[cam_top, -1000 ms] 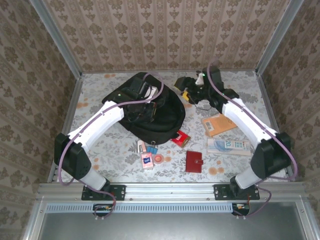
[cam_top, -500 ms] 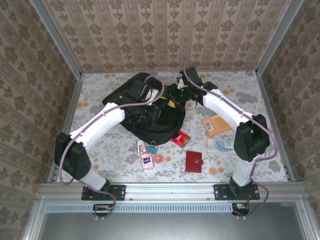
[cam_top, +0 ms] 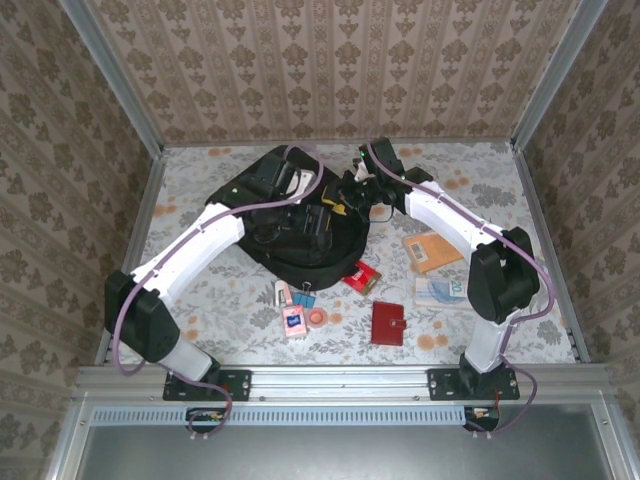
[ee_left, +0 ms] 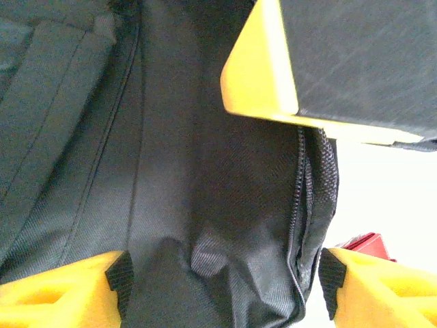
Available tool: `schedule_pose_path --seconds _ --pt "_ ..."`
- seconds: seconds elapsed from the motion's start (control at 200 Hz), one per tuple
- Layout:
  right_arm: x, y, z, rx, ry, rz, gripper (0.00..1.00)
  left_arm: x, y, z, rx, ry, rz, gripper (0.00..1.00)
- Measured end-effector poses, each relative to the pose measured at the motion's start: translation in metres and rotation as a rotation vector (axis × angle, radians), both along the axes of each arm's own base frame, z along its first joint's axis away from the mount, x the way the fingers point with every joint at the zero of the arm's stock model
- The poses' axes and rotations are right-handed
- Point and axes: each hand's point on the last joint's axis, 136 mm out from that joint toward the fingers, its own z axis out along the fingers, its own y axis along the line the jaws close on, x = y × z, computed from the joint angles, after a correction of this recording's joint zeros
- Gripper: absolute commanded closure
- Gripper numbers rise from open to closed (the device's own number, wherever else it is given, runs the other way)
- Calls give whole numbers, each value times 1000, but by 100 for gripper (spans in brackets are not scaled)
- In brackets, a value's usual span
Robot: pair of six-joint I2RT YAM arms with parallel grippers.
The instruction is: Pack books, pencil case, and school supplies into a backpack
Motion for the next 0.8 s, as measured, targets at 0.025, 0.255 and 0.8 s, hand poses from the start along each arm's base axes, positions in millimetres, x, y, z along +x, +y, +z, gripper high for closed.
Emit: schedule_pose_path --seconds 0.025,0.255,0.8 --pt "0 0 0 0 1 0 86 1 -2 1 1 -3 -1 25" --pt "3 -7 -7 26 65 -64 94 3 -27 -3 90 -34 -27 24" --pt "9 -14 -10 118 209 -201 97 13 -40 -12 531 -313 44 27"
